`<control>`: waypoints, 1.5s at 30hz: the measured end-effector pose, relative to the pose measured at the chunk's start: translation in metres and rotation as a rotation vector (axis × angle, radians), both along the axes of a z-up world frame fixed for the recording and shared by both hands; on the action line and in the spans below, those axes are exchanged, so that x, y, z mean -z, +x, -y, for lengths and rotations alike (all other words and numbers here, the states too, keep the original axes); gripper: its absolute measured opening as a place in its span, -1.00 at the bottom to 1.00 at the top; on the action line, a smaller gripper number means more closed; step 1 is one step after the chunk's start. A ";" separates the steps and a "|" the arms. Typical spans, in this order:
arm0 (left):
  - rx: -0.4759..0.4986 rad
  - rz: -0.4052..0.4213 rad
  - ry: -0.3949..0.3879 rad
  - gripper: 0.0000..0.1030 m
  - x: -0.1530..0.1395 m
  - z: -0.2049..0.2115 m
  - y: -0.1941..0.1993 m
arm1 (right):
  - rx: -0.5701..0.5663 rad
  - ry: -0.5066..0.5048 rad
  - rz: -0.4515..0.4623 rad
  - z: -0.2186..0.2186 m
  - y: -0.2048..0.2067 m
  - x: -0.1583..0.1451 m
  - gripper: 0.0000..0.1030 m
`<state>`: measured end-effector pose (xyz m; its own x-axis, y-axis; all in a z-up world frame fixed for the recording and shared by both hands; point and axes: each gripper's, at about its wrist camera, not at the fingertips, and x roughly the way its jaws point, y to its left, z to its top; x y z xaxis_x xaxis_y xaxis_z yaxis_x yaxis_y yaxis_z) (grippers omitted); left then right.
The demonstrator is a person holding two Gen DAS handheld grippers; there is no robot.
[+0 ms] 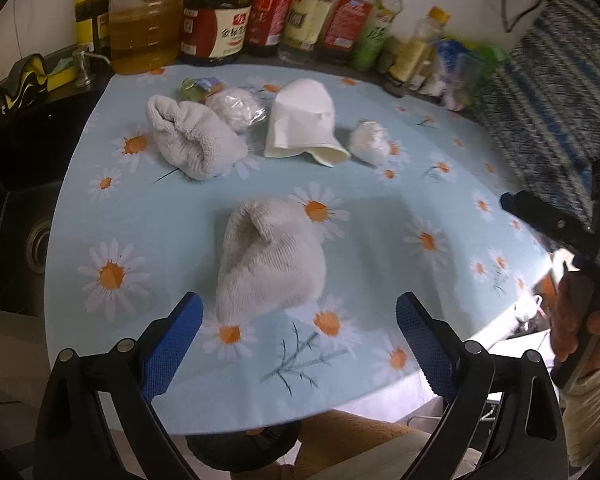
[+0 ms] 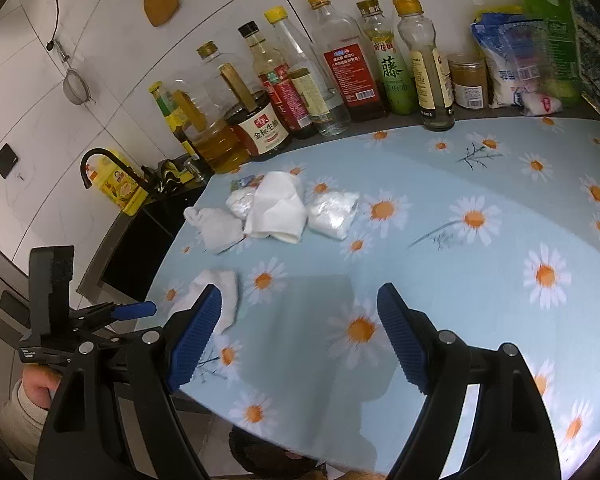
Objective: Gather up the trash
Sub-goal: 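Raise both open tools from the bin back up over the counter, then grasp the grey knit cloth with the left tool while the right tool grasps the clear plastic bag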
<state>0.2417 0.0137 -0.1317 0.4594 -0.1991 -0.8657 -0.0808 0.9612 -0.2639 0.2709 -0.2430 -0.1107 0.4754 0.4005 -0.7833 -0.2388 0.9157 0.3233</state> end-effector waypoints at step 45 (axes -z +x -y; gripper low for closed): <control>-0.195 -0.071 0.034 -0.21 0.021 0.003 0.040 | -0.331 -0.109 -0.110 -0.032 0.152 0.085 0.68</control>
